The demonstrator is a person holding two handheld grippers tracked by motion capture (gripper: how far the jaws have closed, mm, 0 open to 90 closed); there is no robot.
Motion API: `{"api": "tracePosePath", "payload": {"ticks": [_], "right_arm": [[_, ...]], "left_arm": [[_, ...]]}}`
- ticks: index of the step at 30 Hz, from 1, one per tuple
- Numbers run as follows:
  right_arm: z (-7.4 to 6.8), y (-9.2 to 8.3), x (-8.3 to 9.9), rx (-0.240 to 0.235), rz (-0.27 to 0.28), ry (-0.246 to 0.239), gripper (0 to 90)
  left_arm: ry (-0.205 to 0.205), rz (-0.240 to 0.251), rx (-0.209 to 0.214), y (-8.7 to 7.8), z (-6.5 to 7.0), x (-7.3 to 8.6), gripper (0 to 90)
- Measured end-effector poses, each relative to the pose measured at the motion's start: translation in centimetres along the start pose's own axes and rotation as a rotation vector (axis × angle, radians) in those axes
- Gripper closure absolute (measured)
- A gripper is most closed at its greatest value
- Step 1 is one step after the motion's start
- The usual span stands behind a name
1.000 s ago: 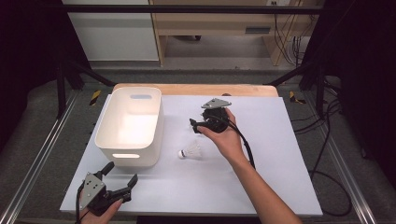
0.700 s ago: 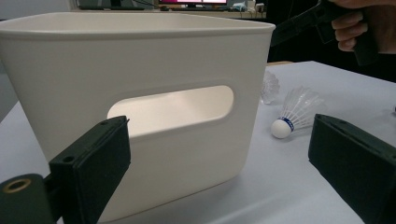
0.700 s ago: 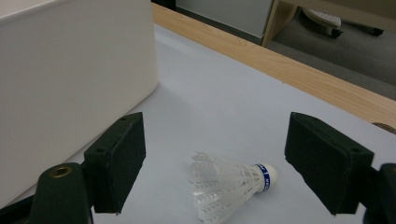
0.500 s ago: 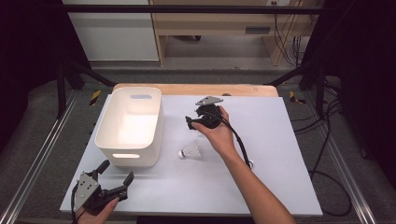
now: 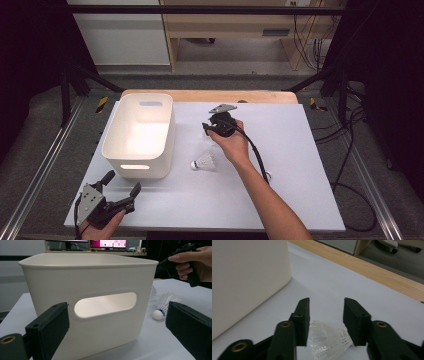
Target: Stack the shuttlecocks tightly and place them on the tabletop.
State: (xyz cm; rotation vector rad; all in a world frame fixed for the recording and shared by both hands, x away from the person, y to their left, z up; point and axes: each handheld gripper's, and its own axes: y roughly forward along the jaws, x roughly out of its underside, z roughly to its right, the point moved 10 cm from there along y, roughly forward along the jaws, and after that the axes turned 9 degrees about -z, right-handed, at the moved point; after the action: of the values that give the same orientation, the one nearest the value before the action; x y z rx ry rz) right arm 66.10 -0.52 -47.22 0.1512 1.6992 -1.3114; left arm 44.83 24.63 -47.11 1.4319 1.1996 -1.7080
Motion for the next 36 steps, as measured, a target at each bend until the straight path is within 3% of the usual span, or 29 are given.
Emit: {"api": "tracePosePath", "payload": {"ticks": [4,10,21,36], "right_arm": [[0.1,0.4,0.1,-0.008,0.002,-0.007,78.4],[0.3,1.4,0.4,-0.005,-0.016,0.006,89.8],[0.8,3.1,1.1,-0.008,-0.058,0.037,90.0],[1.5,2.1,2.2,-0.013,-0.107,0.009,90.0]], "left_arm": [[0.005,-0.002,0.003,0.0,0.1,0.0,5.3],[0.010,-0.004,0.009,0.1,0.3,0.0,5.4],[0.011,-0.004,0.007,0.1,0.3,0.0,5.5],[0.018,-0.008,0.007,0.2,0.4,0.1,5.6]]}}
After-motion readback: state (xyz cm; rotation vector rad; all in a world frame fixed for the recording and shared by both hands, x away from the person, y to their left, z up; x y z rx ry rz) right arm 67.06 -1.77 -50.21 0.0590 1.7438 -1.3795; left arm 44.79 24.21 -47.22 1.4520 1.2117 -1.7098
